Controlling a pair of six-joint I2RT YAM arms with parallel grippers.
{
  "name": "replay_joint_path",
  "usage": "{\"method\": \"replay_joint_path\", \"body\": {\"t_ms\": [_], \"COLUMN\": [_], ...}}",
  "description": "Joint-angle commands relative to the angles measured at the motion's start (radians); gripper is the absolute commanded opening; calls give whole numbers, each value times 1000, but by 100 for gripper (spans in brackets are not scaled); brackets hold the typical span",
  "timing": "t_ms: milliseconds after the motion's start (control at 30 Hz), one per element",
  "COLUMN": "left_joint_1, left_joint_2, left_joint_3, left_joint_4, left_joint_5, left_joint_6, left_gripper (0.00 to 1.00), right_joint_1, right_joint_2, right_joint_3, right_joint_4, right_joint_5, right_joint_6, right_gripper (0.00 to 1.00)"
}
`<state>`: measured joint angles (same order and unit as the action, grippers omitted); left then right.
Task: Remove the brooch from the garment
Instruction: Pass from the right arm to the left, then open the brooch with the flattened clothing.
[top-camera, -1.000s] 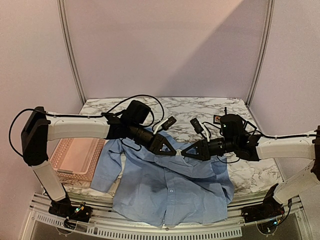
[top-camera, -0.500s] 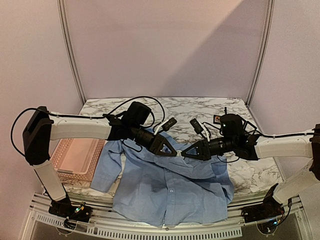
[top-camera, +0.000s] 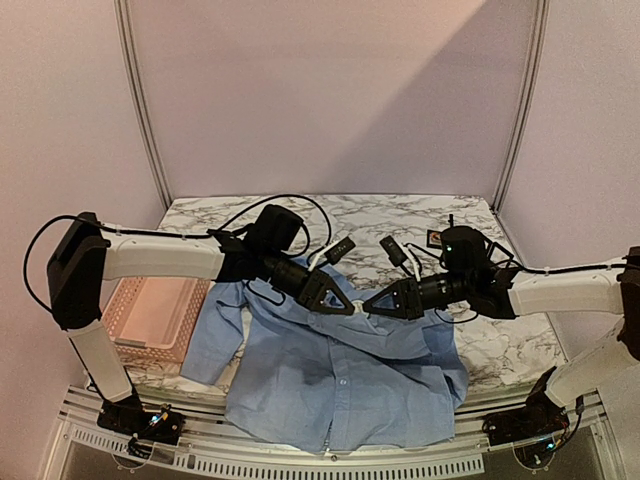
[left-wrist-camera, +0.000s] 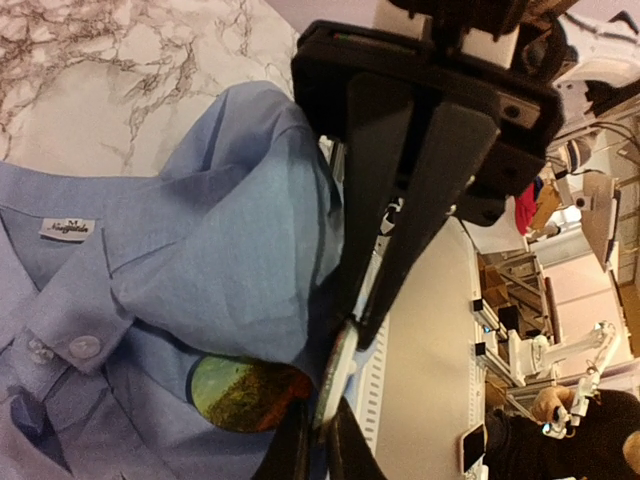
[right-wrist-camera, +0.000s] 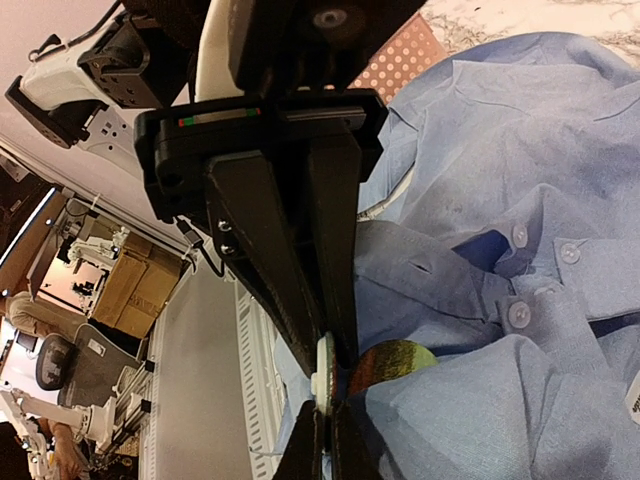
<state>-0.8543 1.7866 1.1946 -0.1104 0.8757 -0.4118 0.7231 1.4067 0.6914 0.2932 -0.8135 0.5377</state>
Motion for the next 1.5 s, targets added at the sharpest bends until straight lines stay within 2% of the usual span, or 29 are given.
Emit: {"method": "replay_joint_path", "body": {"t_ms": [0,100,267,333,400,533,633,767,1167,1267,1467], "left_joint_1": [-6,-6,-6,-6,-6,-6,-5,-4,-3,-3,-3], "left_joint_2": [22,20,20,18,14,2,-4,-11,-23,-27,-27], "left_joint_3": [-8,-8,-9,-8,-10,-13,-13,-18,-21,-21,-23], "left_joint_4": [30,30,33,34,35,42,42,50,54,55,54], "left_joint_5": [25,29,36,37,34,30,28,27,24,24,23], "left_joint_6": [-6,-7,-8,-5,-2,1,1,-1,-3,-3,-3], "left_gripper": [5,0,0,0,0,0,0,0,0,0,0], "right_joint_1": [-7,-8,-9,-9,-9,-10,-9,-6,34,37,37], "right_joint_2": [17,14,8,2,-13,-48,-55,-60,-4,6,8], "right_joint_3": [25,23,23,21,14,-4,-12,-28,-41,-41,-41], "right_joint_4": [28,24,17,14,14,10,-2,10,47,47,46], "right_joint_5": [-30,-21,-7,5,28,44,42,44,63,69,77], "right_joint_6": [-1,-4,-7,-11,-12,-16,-19,-1,25,25,27], "right_gripper": [0,0,2,10,23,42,51,58,59,57,46]}}
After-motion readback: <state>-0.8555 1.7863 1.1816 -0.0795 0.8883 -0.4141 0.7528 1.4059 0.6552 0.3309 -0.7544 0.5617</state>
